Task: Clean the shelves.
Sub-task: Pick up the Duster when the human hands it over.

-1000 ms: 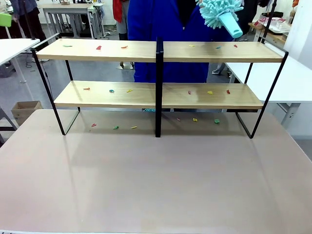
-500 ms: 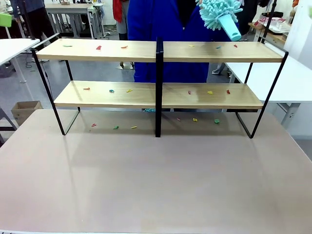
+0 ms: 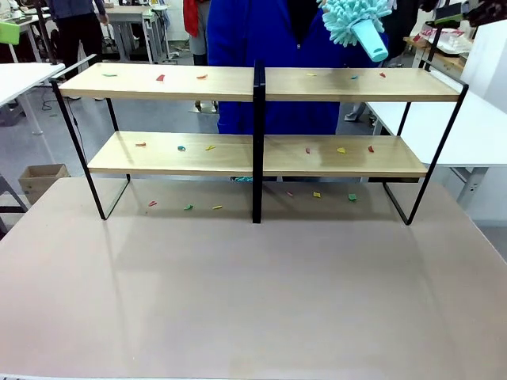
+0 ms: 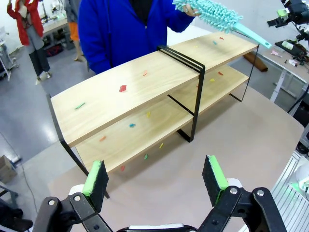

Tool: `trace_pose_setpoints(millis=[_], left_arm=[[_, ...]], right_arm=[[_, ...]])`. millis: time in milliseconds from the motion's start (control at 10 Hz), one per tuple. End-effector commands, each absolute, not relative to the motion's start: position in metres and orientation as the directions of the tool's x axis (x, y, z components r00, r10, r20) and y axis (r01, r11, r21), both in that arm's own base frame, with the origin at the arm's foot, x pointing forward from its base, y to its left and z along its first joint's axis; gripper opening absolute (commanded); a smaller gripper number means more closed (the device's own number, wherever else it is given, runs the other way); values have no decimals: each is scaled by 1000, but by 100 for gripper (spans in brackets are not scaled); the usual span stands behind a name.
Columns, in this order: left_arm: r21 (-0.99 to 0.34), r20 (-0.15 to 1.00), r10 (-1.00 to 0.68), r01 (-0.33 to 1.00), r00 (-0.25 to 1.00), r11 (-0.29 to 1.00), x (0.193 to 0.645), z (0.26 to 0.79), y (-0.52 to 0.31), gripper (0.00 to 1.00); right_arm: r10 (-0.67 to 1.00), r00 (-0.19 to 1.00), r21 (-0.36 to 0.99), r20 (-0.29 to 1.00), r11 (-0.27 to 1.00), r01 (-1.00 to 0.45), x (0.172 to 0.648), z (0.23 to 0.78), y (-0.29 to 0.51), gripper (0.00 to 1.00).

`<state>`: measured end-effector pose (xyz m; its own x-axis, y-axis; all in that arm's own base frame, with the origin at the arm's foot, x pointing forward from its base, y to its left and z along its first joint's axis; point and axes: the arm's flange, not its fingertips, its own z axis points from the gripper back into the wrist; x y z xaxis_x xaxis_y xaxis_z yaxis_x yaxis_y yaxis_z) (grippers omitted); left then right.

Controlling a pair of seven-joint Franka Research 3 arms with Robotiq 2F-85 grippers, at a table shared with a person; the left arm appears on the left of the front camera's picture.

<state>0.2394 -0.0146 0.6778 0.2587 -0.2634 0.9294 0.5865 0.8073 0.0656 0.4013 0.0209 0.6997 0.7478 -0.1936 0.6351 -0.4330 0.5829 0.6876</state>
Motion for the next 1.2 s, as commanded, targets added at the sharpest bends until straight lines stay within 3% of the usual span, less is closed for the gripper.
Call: trace_pose_setpoints(millis=[0,300,800,1100], left_arm=[[68,929,-267,592,256,803,240,678,-13,100],[68,929,-267,592,256,803,240,678,-13,100],[68,929,-267,592,256,803,240,678,-13,100],[68,929,-267,592,256,803,240,678,-13,100]], right_arm=[[-317,767,742,558,604,-290,412,694,19,100],[-319,847,788,426,591,-174,476,676,53,100],[-291,879,824,378,539,-175,493,661,76,100],[-279,888,827,366,535,-173,493,664,77,16]])
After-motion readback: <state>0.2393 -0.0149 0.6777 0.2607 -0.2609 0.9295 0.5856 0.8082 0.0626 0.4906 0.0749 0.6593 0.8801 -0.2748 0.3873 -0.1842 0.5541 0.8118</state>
